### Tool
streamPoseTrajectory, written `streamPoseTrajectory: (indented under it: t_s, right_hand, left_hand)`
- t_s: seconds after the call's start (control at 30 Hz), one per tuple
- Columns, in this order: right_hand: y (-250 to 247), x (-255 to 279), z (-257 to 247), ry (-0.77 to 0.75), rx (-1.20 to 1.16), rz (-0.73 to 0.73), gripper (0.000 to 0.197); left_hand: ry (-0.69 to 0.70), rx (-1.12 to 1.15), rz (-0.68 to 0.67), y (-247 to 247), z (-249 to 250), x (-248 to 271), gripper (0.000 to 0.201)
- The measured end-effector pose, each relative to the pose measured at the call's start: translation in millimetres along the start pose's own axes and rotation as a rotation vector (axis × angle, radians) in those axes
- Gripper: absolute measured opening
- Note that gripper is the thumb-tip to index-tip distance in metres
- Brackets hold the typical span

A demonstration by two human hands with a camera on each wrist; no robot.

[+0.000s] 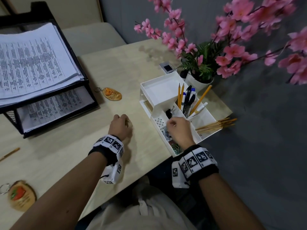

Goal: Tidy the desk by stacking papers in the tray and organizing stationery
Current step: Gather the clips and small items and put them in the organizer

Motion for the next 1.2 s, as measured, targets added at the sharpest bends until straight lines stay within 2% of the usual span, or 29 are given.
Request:
streamPoseTrajectory:
  t_s: [0.1, 0.17, 0.27, 0.33, 0.43, 0.57, 0.67, 0.8, 0.9, 0.97, 1.03, 1.13, 1.2]
  right_hand:
    - [32, -10, -22, 0.019, -0.204, -0.121, 0.016]
    - [49, -15, -31, 0.068, -0.297, -0.162, 0.022]
    - [58, -21, -37, 0.082, -0.328, -0.123, 0.019]
    - [57, -22, -34, 0.104, -0.373, -0.102, 0.012]
    - [43, -23, -16, 0.160, -0.283, -0.002, 0.011]
    - [31, -23, 6, 0.219, -0.087, 0.152, 0.022]
    - [33, -25, 8, 0.185, -0.012, 0.173, 0.024]
    - [44, -22, -3, 0.115, -0.011, 0.165, 0.031]
    - [68, -9, -34, 0.001, -0.007, 0.160, 0.024]
    - [96, 2, -63, -0.103, -0.021, 0.056, 0.022]
    - [128, 19, -93, -0.209, -0.037, -0.154, 0.019]
    - [175, 55, -132, -0.384, -0.007, -0.511, 0.018]
    - [199, 77, -149, -0.446, 0.024, -0.670, 0.021]
  left_hand:
    - [0.143, 0.137, 0.028, -3, 11, 10, 0.041]
    - [0.252, 0.178, 0.067, -3, 18, 20, 0.040]
    - [0.331, 0.227, 0.119, -6, 24, 30, 0.039]
    - [0.316, 0.253, 0.118, -9, 22, 34, 0.047]
    - [0.231, 0.248, 0.093, -16, 2, 37, 0.057]
    - [0.062, 0.172, 0.169, -37, -47, 41, 0.034]
    - [-0.068, 0.179, 0.218, -55, -90, 53, 0.029]
    - [-0.301, 0.083, 0.277, -87, -155, 81, 0.043]
    - [-0.506, -0.032, 0.221, -103, -204, 106, 0.064]
    - [-0.584, -0.094, 0.173, -108, -230, 121, 0.074]
    - [-0.617, -0.135, 0.119, -110, -249, 131, 0.078]
    - [-0.577, -0.096, 0.054, -107, -265, 136, 0.063]
    - [-0.533, -0.056, 0.049, -104, -270, 137, 0.051]
Point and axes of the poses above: each hand's wrist, its own x-axis away from the middle knuckle, its own y-axis out of the palm, z = x × y, the point moved 4 cm from there along -x, towards the middle knuckle, and after that the axes turned 9 degrees about -y, right-handed, at the moved point
